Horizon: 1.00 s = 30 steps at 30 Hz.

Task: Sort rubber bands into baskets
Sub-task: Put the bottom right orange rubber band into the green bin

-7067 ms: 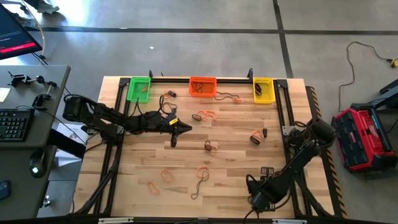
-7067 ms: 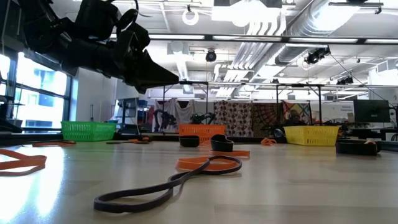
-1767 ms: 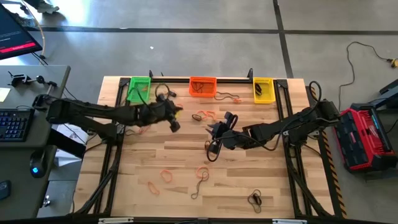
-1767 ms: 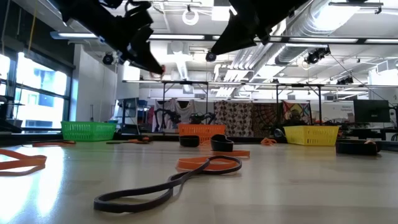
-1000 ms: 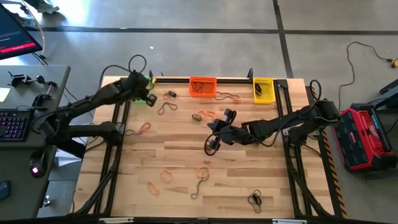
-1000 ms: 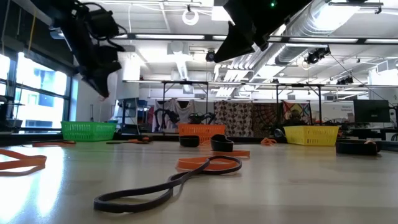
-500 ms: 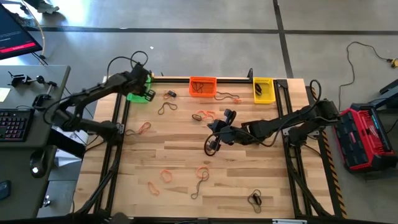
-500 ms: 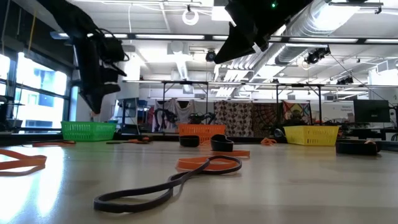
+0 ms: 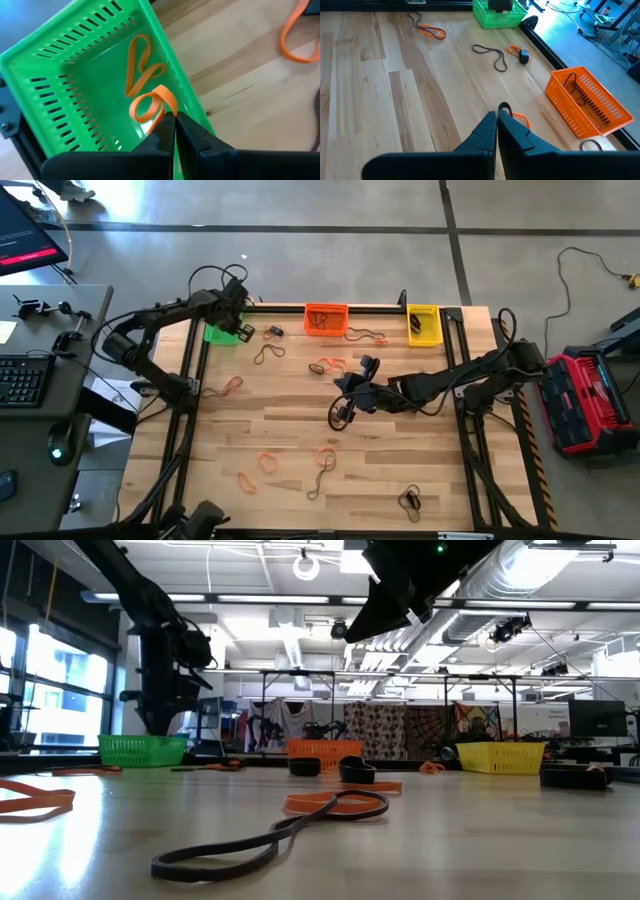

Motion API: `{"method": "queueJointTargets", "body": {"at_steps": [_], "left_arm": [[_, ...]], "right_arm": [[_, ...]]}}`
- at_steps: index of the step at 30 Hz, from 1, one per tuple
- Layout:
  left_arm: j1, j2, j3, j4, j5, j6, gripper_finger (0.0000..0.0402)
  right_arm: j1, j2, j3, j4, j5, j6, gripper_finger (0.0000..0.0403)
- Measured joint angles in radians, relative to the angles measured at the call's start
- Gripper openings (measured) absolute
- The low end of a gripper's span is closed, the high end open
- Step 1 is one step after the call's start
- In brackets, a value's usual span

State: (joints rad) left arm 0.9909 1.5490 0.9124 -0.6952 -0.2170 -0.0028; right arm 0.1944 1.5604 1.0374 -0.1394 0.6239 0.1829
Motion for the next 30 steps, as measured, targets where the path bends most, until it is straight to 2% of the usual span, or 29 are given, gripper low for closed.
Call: {"method": "queueJointTargets", "body": {"at_steps": [14, 20, 25, 30], "left_arm": [[0.0, 0.05, 0.013, -0.025, -0.055, 0.022, 0.0], [0.0, 0.05, 0.013, -0.058, -0.046, 0.067, 0.0], [0.0, 0.05, 0.013, -0.06, 0.026, 0.092, 0.0], [0.0, 0.05, 0.013, -0.06, 0.004, 0.118, 0.0006]], "right_arm": [[0.0, 0.0, 0.0, -0.003, 0.0, 0.0, 0.0004], [0.0, 0.0, 0.0, -0.003, 0.0, 0.0, 0.0004], [0.0, 0.0, 0.0, -0.003, 0.0, 0.0, 0.0004], [0.0, 0.0, 0.0, -0.003, 0.0, 0.0, 0.0004]]}}
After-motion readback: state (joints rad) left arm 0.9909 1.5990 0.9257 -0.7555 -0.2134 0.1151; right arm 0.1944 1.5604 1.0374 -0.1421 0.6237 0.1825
